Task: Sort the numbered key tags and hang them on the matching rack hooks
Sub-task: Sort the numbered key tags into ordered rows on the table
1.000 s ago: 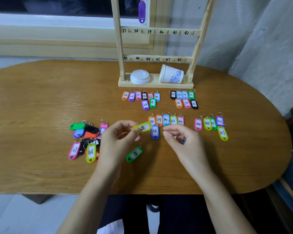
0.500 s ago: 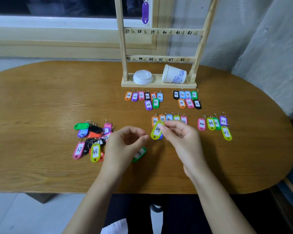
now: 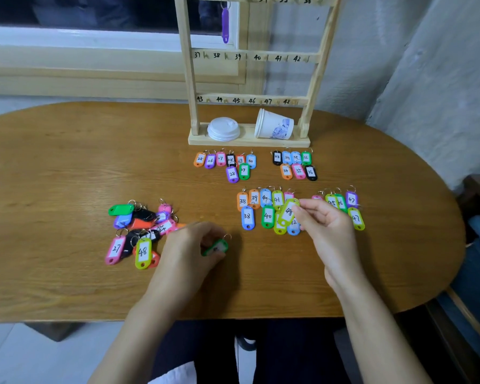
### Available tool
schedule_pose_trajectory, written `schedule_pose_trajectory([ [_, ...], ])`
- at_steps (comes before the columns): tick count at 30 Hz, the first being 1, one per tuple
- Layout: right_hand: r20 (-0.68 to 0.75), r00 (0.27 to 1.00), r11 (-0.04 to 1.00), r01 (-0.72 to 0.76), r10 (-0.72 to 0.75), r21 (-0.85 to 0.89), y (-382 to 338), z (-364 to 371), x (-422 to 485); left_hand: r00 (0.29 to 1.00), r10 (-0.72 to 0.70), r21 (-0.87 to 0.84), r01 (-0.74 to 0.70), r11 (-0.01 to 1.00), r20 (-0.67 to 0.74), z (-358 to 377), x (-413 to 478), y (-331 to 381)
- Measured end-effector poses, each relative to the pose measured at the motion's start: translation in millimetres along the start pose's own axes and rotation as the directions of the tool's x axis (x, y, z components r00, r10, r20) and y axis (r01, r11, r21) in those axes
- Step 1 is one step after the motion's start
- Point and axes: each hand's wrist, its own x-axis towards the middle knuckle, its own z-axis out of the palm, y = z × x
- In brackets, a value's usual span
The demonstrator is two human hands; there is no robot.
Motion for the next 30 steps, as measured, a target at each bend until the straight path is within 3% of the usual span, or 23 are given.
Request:
schedule_pose_trajectory([
  [5, -0.093, 0.995, 1.0, -0.019, 0.018, -0.007, -1, -23, 13, 0.997, -0.025, -0.132, 0.015, 0.991, -0.075, 3, 9, 3],
  [7, -0.116, 0.993, 0.999, -0.027, 0.024, -0.02, -2, -31, 17, 0.988, -0.101, -0.261, 0.068, 0.963, -0.114, 5, 14, 3],
  [10, -0.122, 0.992, 0.998, -0.043, 0.037, -0.049, -2, -40, 21, 0.972, -0.227, -0.542, 0.157, 0.826, -0.063, 5, 19, 8],
  [12, -0.115, 0.992, 0.995, -0.061, 0.052, -0.077, -3, -44, 23, 0.967, -0.253, -0.623, 0.177, 0.762, -0.035, 5, 19, 12],
  [18, -0.112, 0.992, 0.994, -0.063, 0.052, -0.093, 0, -52, 29, 0.96, -0.281, -0.672, 0.215, 0.709, 0.011, 9, 22, 11],
  [25, -0.226, 0.974, 0.997, -0.001, -0.018, -0.081, -7, -80, 47, 0.957, -0.288, -0.745, 0.211, 0.633, 0.027, 14, 26, 28],
  [30, -0.285, 0.958, 0.989, -0.008, -0.035, -0.15, -5, -111, 59, 0.964, -0.26, -0.745, 0.214, 0.631, 0.057, 21, 27, 40],
])
